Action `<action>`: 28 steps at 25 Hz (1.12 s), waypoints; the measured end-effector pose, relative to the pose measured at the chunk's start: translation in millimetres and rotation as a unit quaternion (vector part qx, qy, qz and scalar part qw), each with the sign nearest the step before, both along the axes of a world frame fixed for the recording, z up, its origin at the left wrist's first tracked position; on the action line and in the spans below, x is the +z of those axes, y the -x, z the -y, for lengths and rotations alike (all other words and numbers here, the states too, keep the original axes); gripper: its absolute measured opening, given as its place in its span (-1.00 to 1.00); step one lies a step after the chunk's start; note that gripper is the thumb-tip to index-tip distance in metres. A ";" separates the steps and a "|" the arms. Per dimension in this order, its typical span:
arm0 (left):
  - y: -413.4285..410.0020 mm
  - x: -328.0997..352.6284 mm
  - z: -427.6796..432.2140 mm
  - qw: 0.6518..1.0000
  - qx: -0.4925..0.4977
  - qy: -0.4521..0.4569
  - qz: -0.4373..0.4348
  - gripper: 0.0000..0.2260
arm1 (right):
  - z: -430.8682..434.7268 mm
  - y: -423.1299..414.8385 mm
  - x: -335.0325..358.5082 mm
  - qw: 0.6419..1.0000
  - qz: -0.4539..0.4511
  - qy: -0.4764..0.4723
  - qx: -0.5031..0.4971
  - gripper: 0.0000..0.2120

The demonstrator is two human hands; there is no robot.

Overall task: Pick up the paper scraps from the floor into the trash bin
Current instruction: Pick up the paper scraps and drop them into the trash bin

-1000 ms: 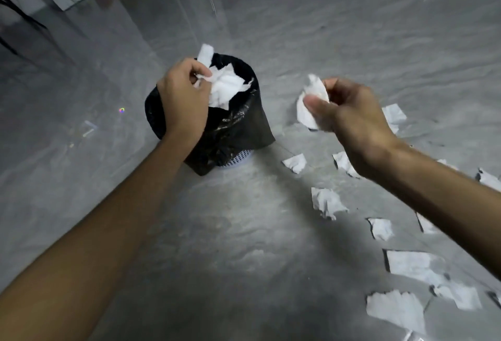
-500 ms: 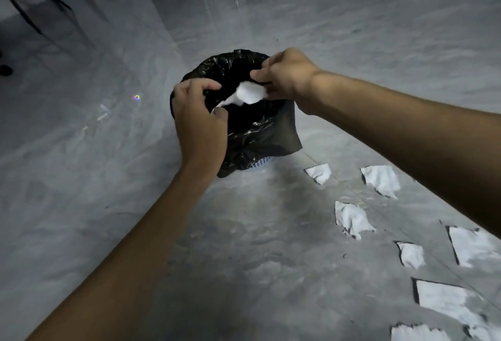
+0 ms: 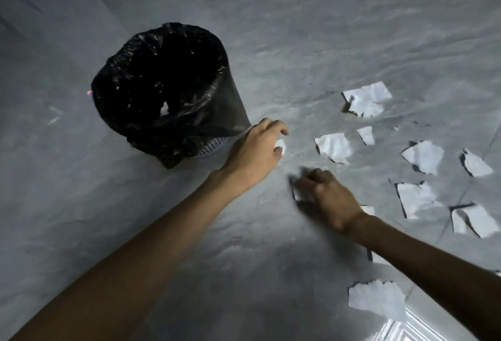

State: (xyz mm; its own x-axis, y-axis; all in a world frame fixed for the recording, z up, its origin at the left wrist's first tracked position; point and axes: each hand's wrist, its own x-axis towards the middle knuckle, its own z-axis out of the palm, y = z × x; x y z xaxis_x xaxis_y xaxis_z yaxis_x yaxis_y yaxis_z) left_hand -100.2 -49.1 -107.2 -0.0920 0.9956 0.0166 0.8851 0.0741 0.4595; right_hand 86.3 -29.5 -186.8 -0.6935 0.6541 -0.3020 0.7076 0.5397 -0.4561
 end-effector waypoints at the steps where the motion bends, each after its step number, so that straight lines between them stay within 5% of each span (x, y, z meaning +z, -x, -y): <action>1: -2.3 -15.0 -8.6 0.999 0.010 0.027 -0.016 -0.67 | 3.0 -2.7 -8.4 0.999 -0.032 -0.006 -0.004 -0.60; 4: -4.9 -55.4 -27.5 0.990 0.067 0.116 -0.051 -0.61 | -2.4 -16.3 -10.8 0.989 -0.128 0.044 -0.064 -0.89; 7: -6.6 -85.3 -31.7 0.979 0.116 0.154 -0.068 -0.66 | -23.2 -53.8 2.1 0.967 -0.189 0.043 -0.164 -0.91; 12: -17.3 -94.5 -31.5 0.986 0.148 0.072 -0.003 -0.97 | -18.8 -110.4 3.2 0.998 -0.040 -0.037 -0.035 -0.89; 16: -55.4 -84.8 -52.9 0.999 0.006 -0.035 0.009 -0.92 | -10.0 -110.1 -9.4 0.999 -0.045 -0.025 -0.013 -0.92; 19: -89.7 -91.6 -78.0 0.996 -0.094 0.004 -0.001 -0.92 | -13.4 -113.8 -12.1 0.987 -0.103 0.019 -0.124 -0.92; 23: -100.4 -109.1 -86.5 0.997 -0.063 0.046 0.000 -0.95 | -20.9 -117.5 -1.9 0.895 -0.223 0.129 -0.365 -0.89; 28: -93.2 -78.7 -72.0 0.987 0.062 -0.001 0.145 -0.95 | -33.1 -104.9 16.6 0.752 -0.382 0.240 -0.481 -0.94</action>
State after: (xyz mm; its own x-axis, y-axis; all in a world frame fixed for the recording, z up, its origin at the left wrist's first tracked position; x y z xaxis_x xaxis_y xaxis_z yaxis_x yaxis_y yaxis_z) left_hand -7.1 22.9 -185.9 -0.2136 0.9765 -0.0269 0.6999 0.1722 0.6932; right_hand 191.2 3.6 -170.2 -0.0601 0.9073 -0.4162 0.0972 -0.4096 -0.9071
